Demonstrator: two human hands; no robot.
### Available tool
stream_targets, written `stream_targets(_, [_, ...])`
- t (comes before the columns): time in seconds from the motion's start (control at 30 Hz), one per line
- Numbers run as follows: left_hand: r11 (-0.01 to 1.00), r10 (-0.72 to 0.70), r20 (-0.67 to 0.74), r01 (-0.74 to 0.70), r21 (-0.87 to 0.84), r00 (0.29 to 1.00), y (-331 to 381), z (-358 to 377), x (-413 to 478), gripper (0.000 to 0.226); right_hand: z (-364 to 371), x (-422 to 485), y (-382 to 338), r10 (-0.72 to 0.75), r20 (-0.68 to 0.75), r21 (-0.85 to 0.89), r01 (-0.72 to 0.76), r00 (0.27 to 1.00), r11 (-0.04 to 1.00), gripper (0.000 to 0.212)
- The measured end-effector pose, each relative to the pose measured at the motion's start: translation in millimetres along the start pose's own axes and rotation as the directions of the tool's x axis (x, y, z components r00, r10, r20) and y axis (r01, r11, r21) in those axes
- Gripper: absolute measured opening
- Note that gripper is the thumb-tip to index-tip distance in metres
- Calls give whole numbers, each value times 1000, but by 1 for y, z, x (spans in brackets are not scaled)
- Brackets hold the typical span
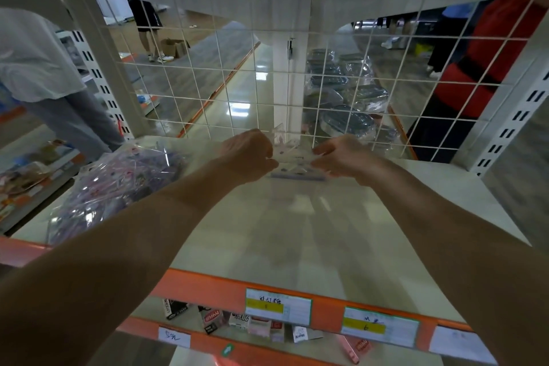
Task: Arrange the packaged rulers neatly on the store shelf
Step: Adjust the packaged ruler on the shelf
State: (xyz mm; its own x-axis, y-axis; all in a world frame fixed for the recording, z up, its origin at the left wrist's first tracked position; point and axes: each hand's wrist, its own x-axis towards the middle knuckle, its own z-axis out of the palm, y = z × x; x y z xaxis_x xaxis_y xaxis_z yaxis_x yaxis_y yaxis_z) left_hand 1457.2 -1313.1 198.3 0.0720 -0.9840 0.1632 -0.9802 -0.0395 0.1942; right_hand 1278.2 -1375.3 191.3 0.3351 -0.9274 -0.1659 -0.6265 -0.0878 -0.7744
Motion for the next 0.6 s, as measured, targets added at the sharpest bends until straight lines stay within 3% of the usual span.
stream_targets(0.07, [999,1,19,-2,45,1000,2,2,2,24,3,1,-1,-96,-19,-288,86,995,954,35])
stream_targets(0.23, [995,-44,51,39,96,998,2,5,7,21,9,7,5,-128,-23,-498,100,991,861,15])
stream_targets(0.37, [991,-49,40,43,128,998,3,9,6,30,15,13,12,-41,-7,-562,30,999,826,14])
stream_targets(0.47, [990,-35,42,29,140,998,4,11,5,32,21,17,11,-38,-12,-571,24,999,820,31])
stream_targets(0.6, [985,6,89,-22,174,996,8,14,7,37,22,22,11,-19,-28,-551,0,999,834,30])
